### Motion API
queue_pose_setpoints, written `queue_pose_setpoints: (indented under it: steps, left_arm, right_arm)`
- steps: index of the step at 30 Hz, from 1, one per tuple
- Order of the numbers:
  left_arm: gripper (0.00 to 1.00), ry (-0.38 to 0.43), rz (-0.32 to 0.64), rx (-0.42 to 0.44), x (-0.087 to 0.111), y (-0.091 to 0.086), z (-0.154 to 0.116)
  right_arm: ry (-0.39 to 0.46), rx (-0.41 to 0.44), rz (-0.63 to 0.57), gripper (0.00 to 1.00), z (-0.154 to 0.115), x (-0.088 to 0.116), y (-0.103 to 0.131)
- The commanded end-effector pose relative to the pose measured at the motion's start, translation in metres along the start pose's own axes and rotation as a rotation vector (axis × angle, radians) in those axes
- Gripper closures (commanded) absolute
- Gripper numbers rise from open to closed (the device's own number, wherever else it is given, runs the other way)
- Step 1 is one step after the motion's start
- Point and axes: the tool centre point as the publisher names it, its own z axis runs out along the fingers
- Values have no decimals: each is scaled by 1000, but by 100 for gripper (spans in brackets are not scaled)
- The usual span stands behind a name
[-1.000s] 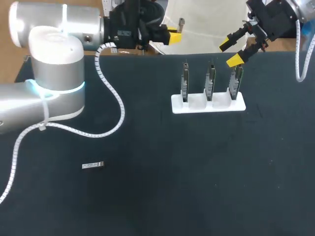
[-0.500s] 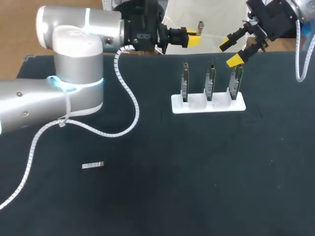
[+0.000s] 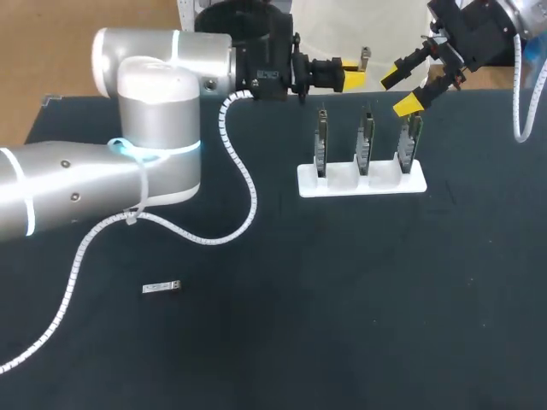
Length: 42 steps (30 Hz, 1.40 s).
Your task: Pick up the optical module with the left hand, and insert it into the network port with the right hand.
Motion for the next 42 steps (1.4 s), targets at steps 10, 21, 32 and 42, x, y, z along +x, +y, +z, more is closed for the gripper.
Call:
queue_pose_setpoints:
  steps: [10,21,32,42]
  left_arm:
    - [100,-10,-11,13,12,2,14]
    - [100,13,35,25,19,-3,19]
    - [100,9,41,44,24,-11,24]
    - [100,13,38,40,31,-11,23]
  right_arm:
    - [-2,3,-2,0,0,1,1]
    - [-2,3,-2,0,0,1,1]
    - [-2,3,-2,0,0,1,1]
    - [-2,3,-2,0,0,1,1]
